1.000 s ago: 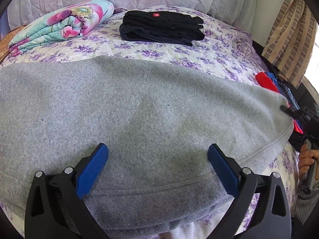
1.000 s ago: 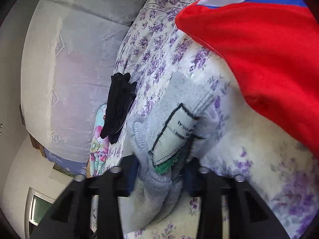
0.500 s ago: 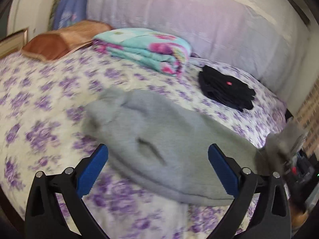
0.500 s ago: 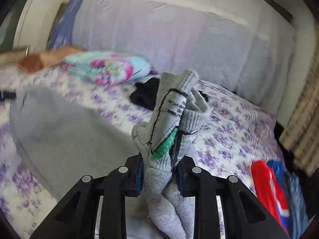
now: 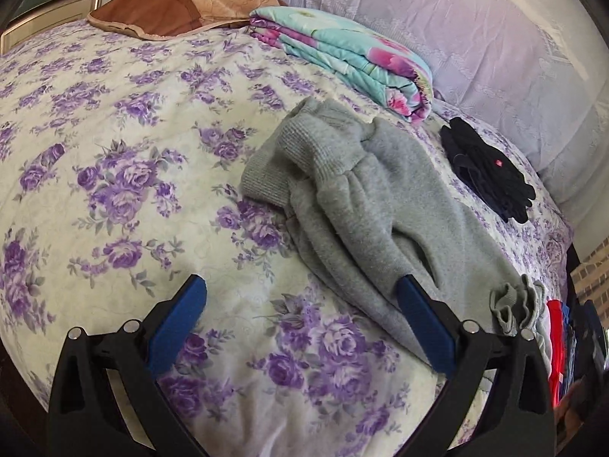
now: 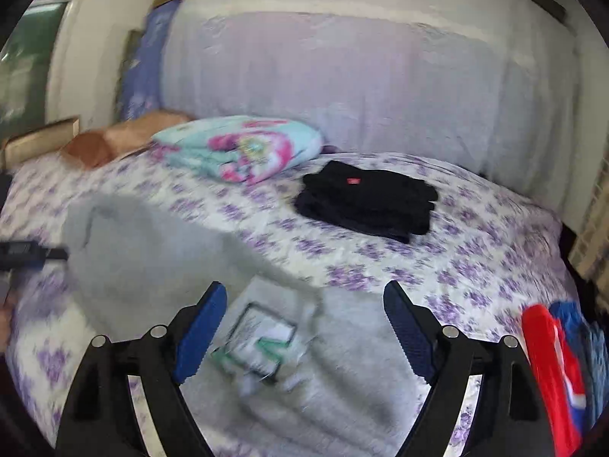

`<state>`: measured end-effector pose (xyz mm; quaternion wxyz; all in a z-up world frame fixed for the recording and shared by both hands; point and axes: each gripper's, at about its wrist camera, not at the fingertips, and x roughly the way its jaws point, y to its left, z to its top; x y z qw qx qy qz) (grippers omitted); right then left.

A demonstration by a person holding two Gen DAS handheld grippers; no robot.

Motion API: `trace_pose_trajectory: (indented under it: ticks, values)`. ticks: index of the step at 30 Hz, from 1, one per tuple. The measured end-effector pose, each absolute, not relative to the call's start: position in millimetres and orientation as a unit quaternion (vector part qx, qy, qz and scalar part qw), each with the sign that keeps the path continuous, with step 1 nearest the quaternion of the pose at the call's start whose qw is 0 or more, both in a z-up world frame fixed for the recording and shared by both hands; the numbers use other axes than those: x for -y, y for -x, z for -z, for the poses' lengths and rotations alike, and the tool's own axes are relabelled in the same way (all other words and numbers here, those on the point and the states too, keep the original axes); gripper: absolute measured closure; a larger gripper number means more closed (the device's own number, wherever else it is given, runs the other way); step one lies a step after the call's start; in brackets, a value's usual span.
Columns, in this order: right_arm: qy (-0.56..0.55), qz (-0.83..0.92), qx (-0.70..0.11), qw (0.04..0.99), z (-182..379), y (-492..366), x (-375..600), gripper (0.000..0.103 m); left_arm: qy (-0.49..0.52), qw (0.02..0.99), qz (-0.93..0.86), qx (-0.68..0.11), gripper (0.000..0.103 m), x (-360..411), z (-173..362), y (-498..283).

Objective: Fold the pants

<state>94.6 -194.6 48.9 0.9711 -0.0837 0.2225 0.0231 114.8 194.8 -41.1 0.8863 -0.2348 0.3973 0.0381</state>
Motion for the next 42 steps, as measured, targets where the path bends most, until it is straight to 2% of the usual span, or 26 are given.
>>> trace_pose_trajectory:
  ticks: [2,5,8,14,23,30,32,34,37,42]
  values:
    - [0.07,-0.014,-0.251,0.965,-29.7,-113.8,199.2,0.018,0.234,0.886,-0.042,-0.399,0.005,-193.7,41.6,-117.6]
    - [0.131,-0.03,-0.351,0.927,38.4,-145.2,179.8,0.017,0.236,0.882,-0.048,-0.405,0.005,-192.6,41.7,-125.0]
    - [0.083,-0.042,-0.36,0.928,30.8,-149.0,192.2,0.014,0.238,0.877,-0.055,-0.413,0.004,-192.3,41.3,-139.2]
    - [0.084,-0.044,-0.349,0.932,35.7,-144.7,190.7,0.012,0.285,0.861,-0.029,-0.42,0.004,-194.0,39.3,-163.1]
    - [0.08,-0.047,-0.349,0.933,34.6,-145.7,193.0,0.011,0.458,0.803,0.022,-0.38,0.005,-232.5,46.5,-145.6]
    - [0.078,-0.047,-0.349,0.933,34.7,-145.8,193.1,0.011,0.402,0.817,-0.008,-0.414,0.006,-216.2,49.0,-179.2]
    - [0.079,-0.047,-0.349,0.933,34.9,-145.8,193.1,0.011,0.378,0.83,-0.008,-0.41,0.044,-209.0,45.6,-184.8]
    - [0.078,-0.047,-0.349,0.933,34.9,-145.9,193.4,0.011,0.388,0.826,0.0,-0.409,0.063,-208.7,47.3,-185.1]
    - [0.078,-0.047,-0.349,0.933,35.1,-145.9,193.6,0.011,0.369,0.841,0.012,-0.394,0.075,-204.8,38.3,-178.8]
    - [0.077,-0.047,-0.349,0.933,34.9,-145.6,193.2,0.01,0.286,0.89,-0.006,-0.354,0.077,-178.2,3.0,-162.8]
